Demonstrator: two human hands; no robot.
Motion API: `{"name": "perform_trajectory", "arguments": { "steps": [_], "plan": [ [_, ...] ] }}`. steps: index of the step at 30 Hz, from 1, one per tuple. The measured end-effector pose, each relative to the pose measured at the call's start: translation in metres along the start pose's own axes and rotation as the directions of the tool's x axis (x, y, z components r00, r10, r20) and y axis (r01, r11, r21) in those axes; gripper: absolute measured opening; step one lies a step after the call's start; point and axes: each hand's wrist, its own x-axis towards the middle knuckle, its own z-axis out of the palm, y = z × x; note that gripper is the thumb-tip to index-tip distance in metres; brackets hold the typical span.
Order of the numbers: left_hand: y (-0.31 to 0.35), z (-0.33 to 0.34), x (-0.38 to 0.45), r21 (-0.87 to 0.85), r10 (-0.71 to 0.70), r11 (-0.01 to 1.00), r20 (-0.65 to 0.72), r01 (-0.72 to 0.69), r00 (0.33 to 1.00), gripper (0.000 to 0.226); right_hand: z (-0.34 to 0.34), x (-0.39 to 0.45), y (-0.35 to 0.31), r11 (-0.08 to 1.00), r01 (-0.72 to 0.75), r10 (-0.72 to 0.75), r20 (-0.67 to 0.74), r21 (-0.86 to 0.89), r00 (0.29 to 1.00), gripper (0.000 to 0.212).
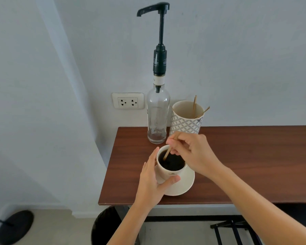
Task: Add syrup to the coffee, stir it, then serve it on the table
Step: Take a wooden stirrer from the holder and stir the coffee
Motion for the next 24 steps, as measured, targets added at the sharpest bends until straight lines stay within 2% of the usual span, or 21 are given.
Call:
{"name": "perform_trajectory", "arguments": {
  "steps": [3,7,10,13,17,20,24],
  "plan": [
    [0.000,0.000,0.000,-0.001,0.000,1.000,-0.005,0.000,1.000,0.092,-0.010,0.006,0.008,0.995,0.021,-0.025,-0.042,-0.095,0.999,0.016],
    [0.000,0.001,0.000,-0.005,-0.005,1.000,-0.009,0.005,1.000,0.092,-0.026,-0.005,0.014,0.983,-0.063,0.062,-0.012,-0.174,0.998,0.021],
    [0.000,0.001,0.000,-0.002,-0.003,1.000,-0.004,0.003,1.000,0.093,-0.016,-0.009,0.007,0.992,-0.118,0.120,0.035,-0.046,0.992,0.018],
    [-0.001,0.000,-0.001,0.003,-0.001,1.000,-0.001,0.001,1.000,0.095,-0.002,-0.001,0.002,0.996,-0.078,0.078,-0.003,0.042,0.997,0.016],
    [0.000,0.000,-0.001,-0.006,-0.010,1.000,-0.001,0.010,1.000,0.094,-0.011,0.009,0.009,0.992,0.007,-0.015,-0.060,-0.123,0.998,0.019],
    [0.002,0.000,-0.001,-0.007,-0.013,1.000,-0.005,0.013,1.000,0.092,-0.026,0.002,0.017,0.973,-0.044,0.038,-0.032,-0.229,0.999,0.024],
    [0.003,0.000,-0.001,-0.002,-0.010,1.000,-0.007,0.010,1.000,0.092,-0.016,-0.009,0.002,0.995,-0.078,0.081,0.048,-0.064,0.996,0.021]
  ]
}}
